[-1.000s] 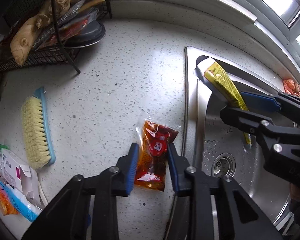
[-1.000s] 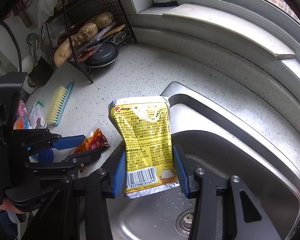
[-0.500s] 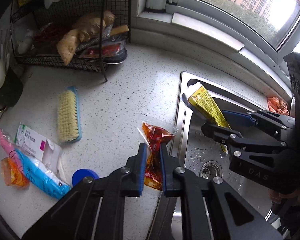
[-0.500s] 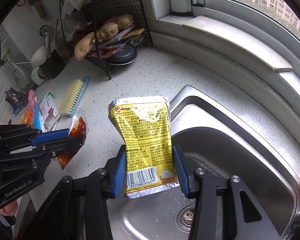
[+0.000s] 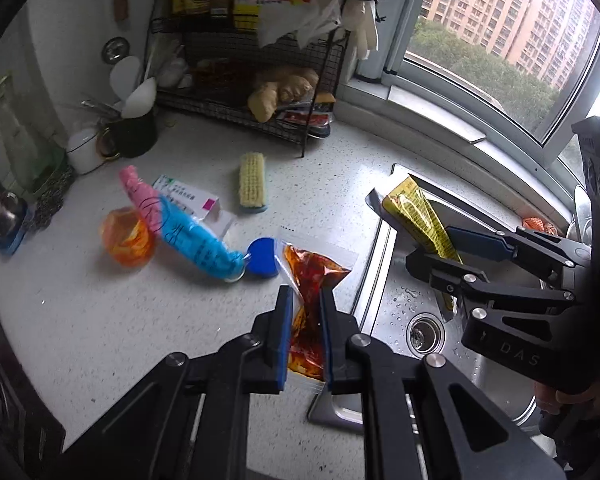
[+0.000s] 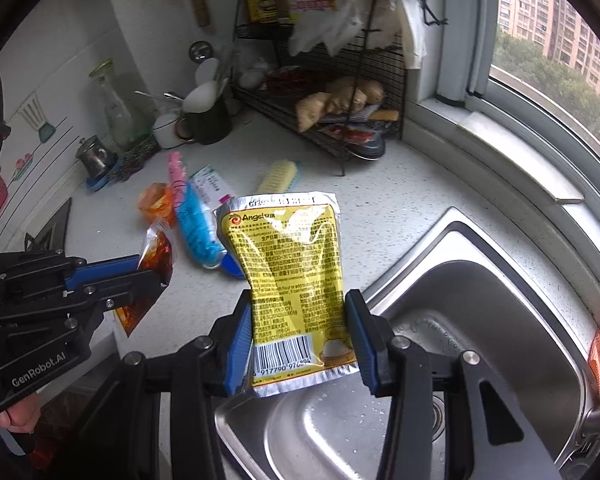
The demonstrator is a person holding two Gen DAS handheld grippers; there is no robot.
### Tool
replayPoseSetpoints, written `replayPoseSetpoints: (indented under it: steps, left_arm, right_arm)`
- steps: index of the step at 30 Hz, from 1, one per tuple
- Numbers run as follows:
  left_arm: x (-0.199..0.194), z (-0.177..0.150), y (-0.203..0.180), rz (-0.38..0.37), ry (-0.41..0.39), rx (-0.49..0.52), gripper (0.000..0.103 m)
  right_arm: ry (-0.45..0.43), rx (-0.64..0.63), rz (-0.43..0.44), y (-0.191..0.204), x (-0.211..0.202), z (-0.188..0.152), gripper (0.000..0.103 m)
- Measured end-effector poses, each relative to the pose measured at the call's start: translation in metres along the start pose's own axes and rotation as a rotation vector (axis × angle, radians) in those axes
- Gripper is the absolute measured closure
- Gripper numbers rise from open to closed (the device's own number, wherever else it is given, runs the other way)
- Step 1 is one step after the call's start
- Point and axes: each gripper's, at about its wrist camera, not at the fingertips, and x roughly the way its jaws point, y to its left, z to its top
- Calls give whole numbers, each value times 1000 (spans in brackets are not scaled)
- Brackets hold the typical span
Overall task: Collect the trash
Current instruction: 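Lower both grippers over the red bin and release the packet and sachet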
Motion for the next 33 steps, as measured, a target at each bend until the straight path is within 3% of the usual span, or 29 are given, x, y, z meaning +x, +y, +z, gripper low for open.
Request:
replayPoseSetpoints:
  steps: [10, 19, 26, 33]
  left_arm:
    - [-82, -115, 66, 102, -12, -160, 91]
    - [-110, -228, 97, 153, 40, -303, 91]
    - [-90, -308, 111, 159, 144, -381, 91]
    - [-24, -366, 123, 141, 234, -409, 91]
  right_arm:
    - [4, -129, 92, 108, -27, -52, 61]
    - [76, -232, 164, 183, -25, -120, 61]
    - [173, -248, 195, 213, 7, -179, 61]
    - [225, -252, 141, 220, 68, -238, 61]
